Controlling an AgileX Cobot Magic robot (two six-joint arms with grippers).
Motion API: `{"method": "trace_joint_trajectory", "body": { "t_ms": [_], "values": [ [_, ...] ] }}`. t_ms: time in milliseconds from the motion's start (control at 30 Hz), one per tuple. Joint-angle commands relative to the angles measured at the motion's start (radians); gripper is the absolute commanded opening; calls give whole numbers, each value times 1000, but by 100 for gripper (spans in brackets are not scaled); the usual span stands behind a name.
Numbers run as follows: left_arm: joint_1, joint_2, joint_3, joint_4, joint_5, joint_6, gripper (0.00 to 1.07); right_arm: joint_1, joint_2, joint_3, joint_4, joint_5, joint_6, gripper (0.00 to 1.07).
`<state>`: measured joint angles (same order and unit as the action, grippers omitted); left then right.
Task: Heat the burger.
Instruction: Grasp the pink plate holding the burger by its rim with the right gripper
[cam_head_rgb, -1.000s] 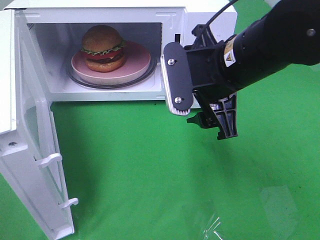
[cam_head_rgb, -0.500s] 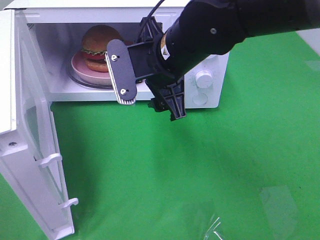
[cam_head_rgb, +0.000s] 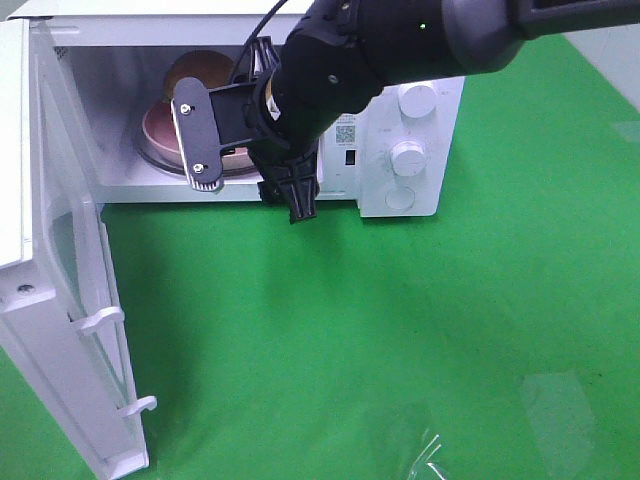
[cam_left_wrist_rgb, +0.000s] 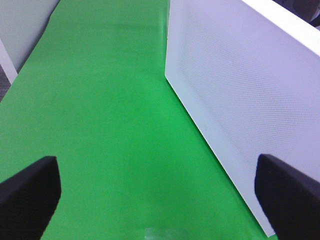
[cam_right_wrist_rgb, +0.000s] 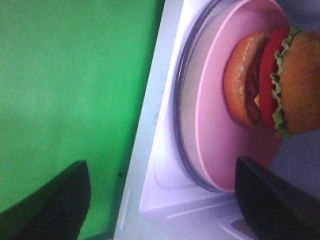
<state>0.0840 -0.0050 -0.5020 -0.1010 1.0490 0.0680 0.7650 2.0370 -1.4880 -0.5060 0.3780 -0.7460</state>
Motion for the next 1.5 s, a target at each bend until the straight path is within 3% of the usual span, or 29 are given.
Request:
{"method": "trace_joint_trajectory", "body": {
  "t_ms": [33,167,400,1267,1367,1400,1433,1467,1500],
  "values": [
    [2,-20,3,-2,-7,-2,98,1,36,-45,-8,12,17,77],
    [2,-20,3,-2,-7,-2,98,-1,131,-168,-4,42,34,79],
    [2,-20,3,-2,-7,-2,98,-5,217,-274,0,47,63,78],
    [2,-20,3,3,-7,-2,98,-77,368,-387,174,42,30,76],
    [2,-20,3,3,-7,-2,98,-77,368,-387,180,42,30,68],
    [2,-20,3,3,-7,-2,98,-77,367,-387,179,42,30,57],
    [2,-20,3,3,-7,-2,98,-77,367,-387,179,42,30,57],
    [2,-20,3,3,-7,-2,98,-77,367,-387,179,47,30,40],
    [2,-20,3,3,-7,-2,98,-77,367,-387,179,47,30,40]
  ]
}}
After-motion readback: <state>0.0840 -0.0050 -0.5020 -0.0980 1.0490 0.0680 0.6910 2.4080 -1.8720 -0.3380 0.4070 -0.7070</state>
